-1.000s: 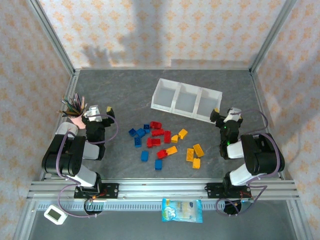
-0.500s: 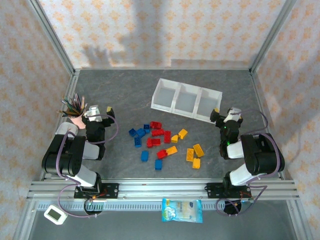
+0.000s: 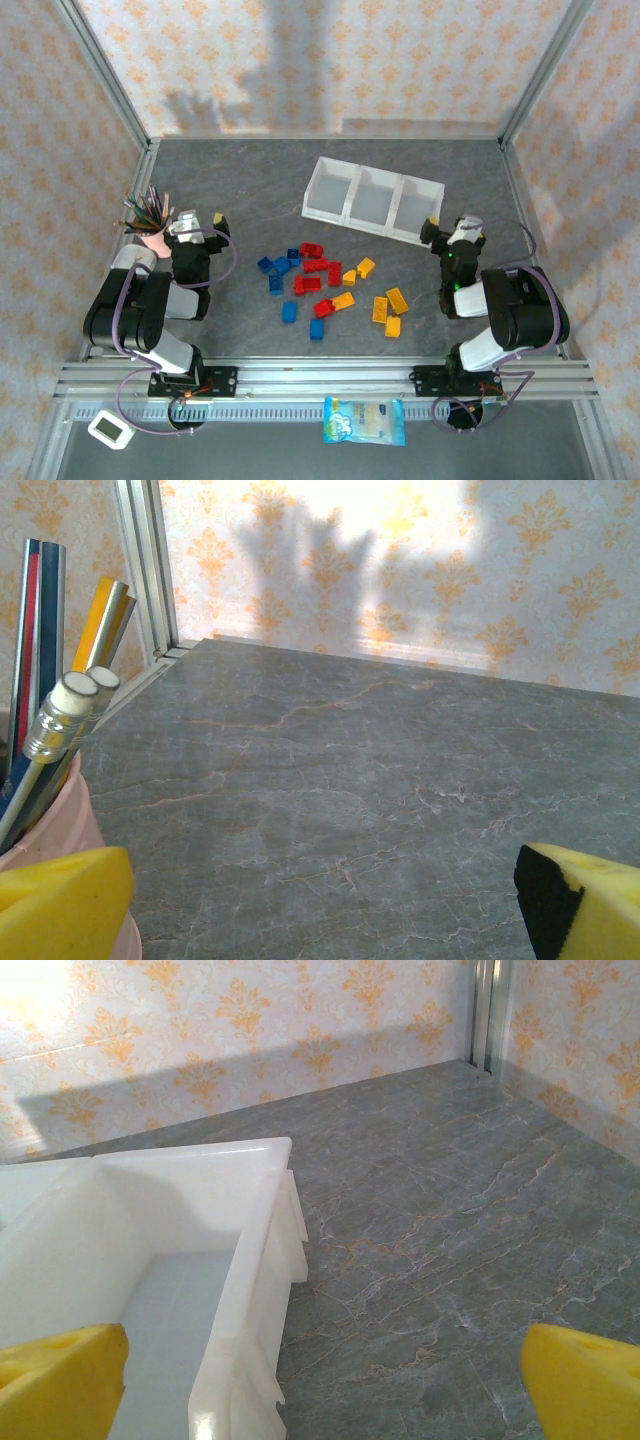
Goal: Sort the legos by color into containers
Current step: Pick up the lego from the center of the table.
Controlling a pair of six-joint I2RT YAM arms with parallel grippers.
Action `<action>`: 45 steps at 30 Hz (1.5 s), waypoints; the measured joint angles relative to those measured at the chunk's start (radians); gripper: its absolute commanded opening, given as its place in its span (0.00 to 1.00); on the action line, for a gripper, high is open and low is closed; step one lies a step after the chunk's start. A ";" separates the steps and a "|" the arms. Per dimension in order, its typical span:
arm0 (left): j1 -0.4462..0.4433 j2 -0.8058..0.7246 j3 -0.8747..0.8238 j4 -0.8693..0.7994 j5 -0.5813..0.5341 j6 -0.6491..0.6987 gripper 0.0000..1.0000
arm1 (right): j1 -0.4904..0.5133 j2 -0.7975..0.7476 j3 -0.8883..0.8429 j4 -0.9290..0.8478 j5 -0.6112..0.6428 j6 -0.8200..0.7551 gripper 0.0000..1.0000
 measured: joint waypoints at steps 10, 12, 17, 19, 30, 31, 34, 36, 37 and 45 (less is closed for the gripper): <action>0.000 -0.101 -0.006 -0.044 0.006 0.000 0.99 | 0.000 -0.178 0.013 -0.114 0.032 0.016 1.00; 0.000 -0.163 -0.006 -0.081 0.006 -0.001 0.99 | 0.000 -0.225 0.036 -0.182 0.043 0.036 1.00; 0.000 -0.328 0.004 -0.218 0.006 -0.046 1.00 | 0.000 -0.354 0.147 -0.435 0.066 0.178 1.00; 0.000 -0.402 0.005 -0.269 0.006 -0.102 0.99 | -0.001 -0.397 0.209 -0.564 0.094 0.288 1.00; 0.016 -0.609 -0.003 -0.504 -0.009 -0.542 0.99 | 0.024 -0.432 0.309 -1.015 -0.021 0.505 1.00; 0.016 -0.620 -0.002 -0.538 0.002 -0.562 0.99 | 0.038 -0.429 0.318 -1.048 -0.029 0.508 1.00; 0.015 -0.655 0.003 -0.641 0.061 -0.609 0.99 | 0.092 -0.410 0.362 -1.147 -0.047 0.523 1.00; 0.011 -0.679 0.003 -0.698 0.106 -0.636 0.99 | 0.128 -0.393 0.397 -1.208 -0.064 0.536 1.00; 0.002 -0.688 0.004 -0.721 0.129 -0.647 0.99 | 0.143 -0.383 0.410 -1.231 -0.068 0.545 1.00; -0.212 -0.690 0.075 -0.914 0.261 -0.661 0.99 | 0.363 -0.259 0.500 -1.403 -0.085 0.631 1.00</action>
